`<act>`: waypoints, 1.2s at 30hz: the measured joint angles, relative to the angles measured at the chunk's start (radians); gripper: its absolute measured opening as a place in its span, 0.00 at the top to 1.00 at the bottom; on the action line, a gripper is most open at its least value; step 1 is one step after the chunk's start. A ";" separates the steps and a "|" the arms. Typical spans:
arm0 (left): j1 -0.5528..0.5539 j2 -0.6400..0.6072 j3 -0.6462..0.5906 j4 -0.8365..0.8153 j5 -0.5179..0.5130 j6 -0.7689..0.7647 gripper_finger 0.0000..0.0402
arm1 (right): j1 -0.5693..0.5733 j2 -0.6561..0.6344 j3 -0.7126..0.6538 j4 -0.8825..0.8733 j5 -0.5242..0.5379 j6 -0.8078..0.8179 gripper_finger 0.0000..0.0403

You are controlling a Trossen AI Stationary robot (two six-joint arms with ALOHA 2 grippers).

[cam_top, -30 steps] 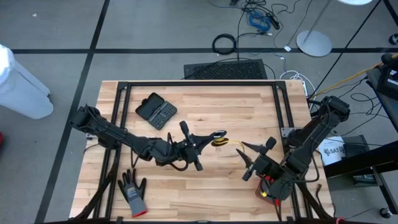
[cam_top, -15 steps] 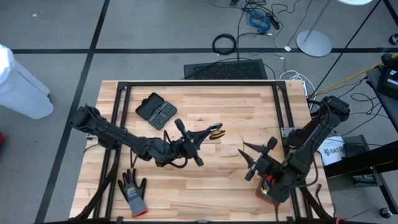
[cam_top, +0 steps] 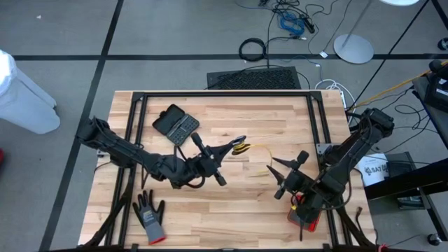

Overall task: Coil cords
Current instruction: Coil the yellow wire onto the spool

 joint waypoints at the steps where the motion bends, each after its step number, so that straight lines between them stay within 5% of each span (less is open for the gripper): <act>1: -0.003 -0.003 0.000 0.000 0.000 0.000 1.00 | -0.009 0.005 0.000 -0.009 -0.010 0.013 0.65; 10: -0.012 -0.010 0.000 -0.001 -0.060 0.054 1.00 | -0.070 0.040 0.000 -0.021 -0.068 0.052 0.67; 28: -0.012 -0.010 0.000 -0.001 -0.079 0.057 1.00 | -0.099 0.040 0.000 -0.019 -0.134 0.083 0.98; 36: -0.012 -0.010 0.000 0.001 -0.070 0.051 1.00 | -0.146 0.040 0.000 -0.019 -0.160 0.118 1.00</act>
